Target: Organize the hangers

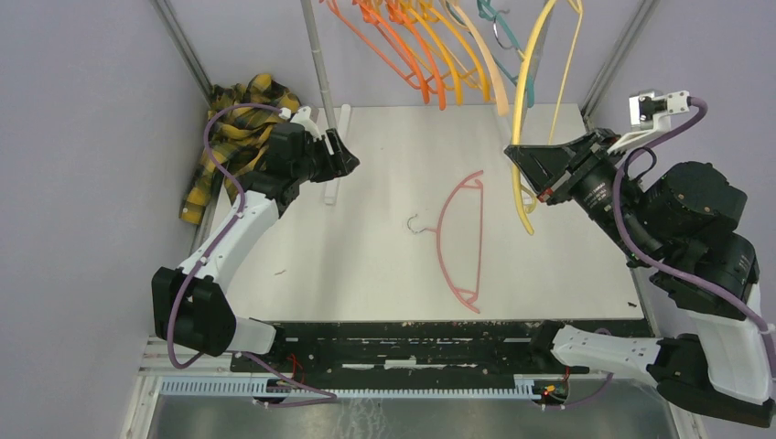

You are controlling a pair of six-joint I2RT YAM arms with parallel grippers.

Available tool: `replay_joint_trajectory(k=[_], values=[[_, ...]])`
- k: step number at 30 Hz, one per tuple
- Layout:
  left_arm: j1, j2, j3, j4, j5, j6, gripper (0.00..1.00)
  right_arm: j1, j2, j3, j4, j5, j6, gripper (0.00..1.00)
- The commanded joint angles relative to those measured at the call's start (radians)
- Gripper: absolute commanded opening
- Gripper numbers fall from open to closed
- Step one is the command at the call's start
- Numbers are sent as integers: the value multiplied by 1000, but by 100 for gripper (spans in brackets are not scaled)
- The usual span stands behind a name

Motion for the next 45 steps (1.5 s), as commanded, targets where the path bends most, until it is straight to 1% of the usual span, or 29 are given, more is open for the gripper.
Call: replay_joint_trajectory(k=[1,6,9,11,13,16,24,31,35,40,45], values=[[2,-35,39,7,-6,20,71,4,45,48,92,-41,-42,1],[2,-37,41,-1,-9,26,71,-11,109,12,155,-140,1,0],[2,-40,41,-4,-12,26,71,-99,145,-22,212,-280,67,1],[2,-40,40,-6,-16,29,71,-174,154,-73,291,-387,132,1],[2,-39,42,-15,-24,36,71,-205,164,-88,321,-430,149,1],[2,-36,46,-27,-34,48,71,-226,164,-69,324,-433,128,1],[2,-18,51,-36,-48,57,71,-238,152,11,252,-457,102,1],[2,-7,50,-29,-35,50,71,-238,118,46,167,-376,29,0],[2,-11,47,-27,-38,49,71,-238,140,102,110,-323,-21,1],[2,-16,40,-27,-44,51,71,-248,178,146,90,-320,-30,1],[2,-16,33,-25,-46,55,71,-275,207,147,82,-332,-27,1]])
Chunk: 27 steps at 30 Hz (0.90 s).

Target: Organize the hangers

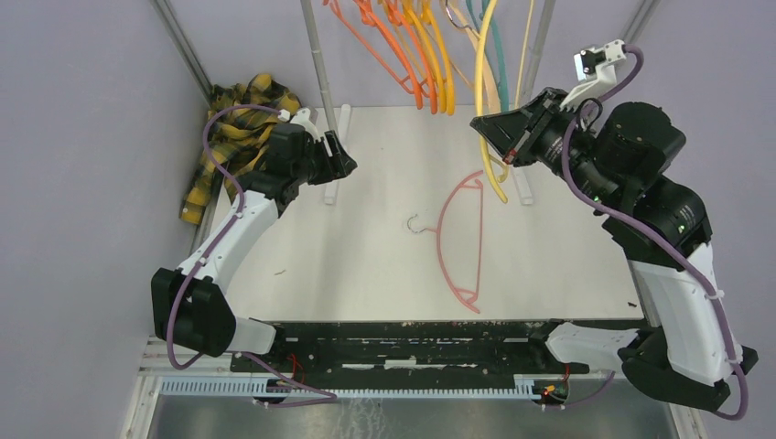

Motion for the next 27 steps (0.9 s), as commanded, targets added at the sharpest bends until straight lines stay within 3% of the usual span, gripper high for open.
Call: replay_joint_trajectory(k=[1,10,18,27], values=[[2,-13,25,27,-16,53,71,-36,25,25,33,-6,-23,1],[3,-11,16,22,-38,67,71,-216,34,-30,96,-147,38,0],[4,2,24,15,-52,77,71,-502,66,-239,416,-551,326,1],[4,24,46,6,-60,81,71,-554,79,-233,482,-624,352,1]])
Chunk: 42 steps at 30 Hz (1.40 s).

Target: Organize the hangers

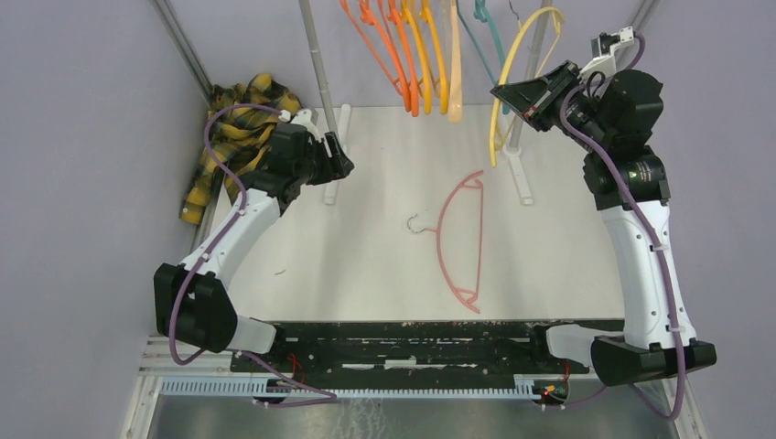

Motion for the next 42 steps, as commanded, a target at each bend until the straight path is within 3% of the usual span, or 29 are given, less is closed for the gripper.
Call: replay_joint_trajectory(k=[1,10,21,42], values=[[4,7,48,9,-12,48,71,-18,13,55,172,-137,55,1],[4,21,54,5,-16,47,71,-15,-6,-5,273,-152,159,1],[4,24,59,2,-10,42,71,37,-144,35,105,-7,42,1],[3,-12,15,14,-5,26,71,77,-225,-148,225,-90,192,1]])
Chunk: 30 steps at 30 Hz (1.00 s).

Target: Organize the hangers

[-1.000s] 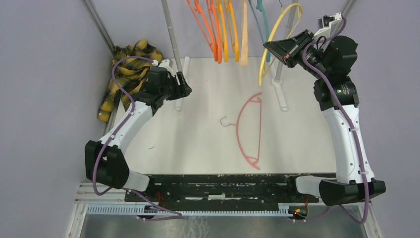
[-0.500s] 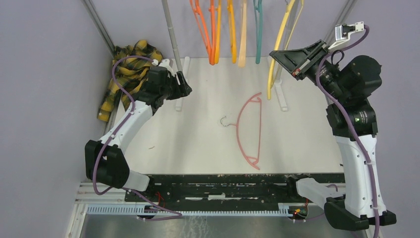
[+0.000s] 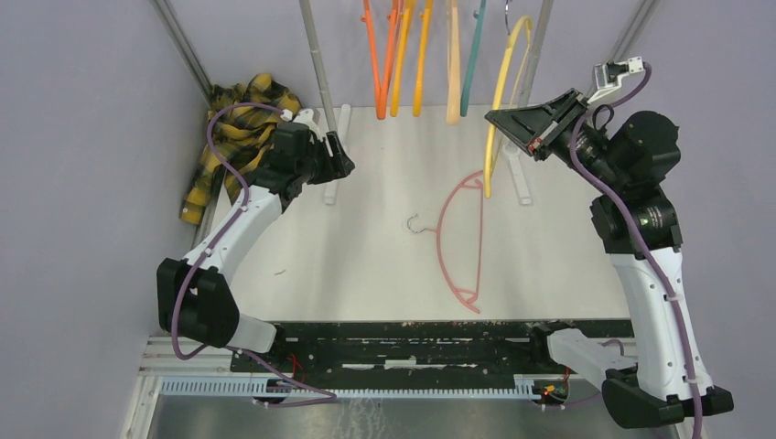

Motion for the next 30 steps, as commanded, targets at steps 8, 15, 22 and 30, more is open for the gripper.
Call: replay_joint_trajectory(k=[8,15,22,30], values=[[3,-44,-10,27,-6,35,71,17,86,8,165,-17,-11,1],[4,-25,3,24,-20,53,71,18,210,119,211,38,-89,1],[4,14,18,28,-19,58,71,15,278,199,238,45,-112,1],[4,28,22,35,-34,58,71,-25,340,190,335,41,-45,1]])
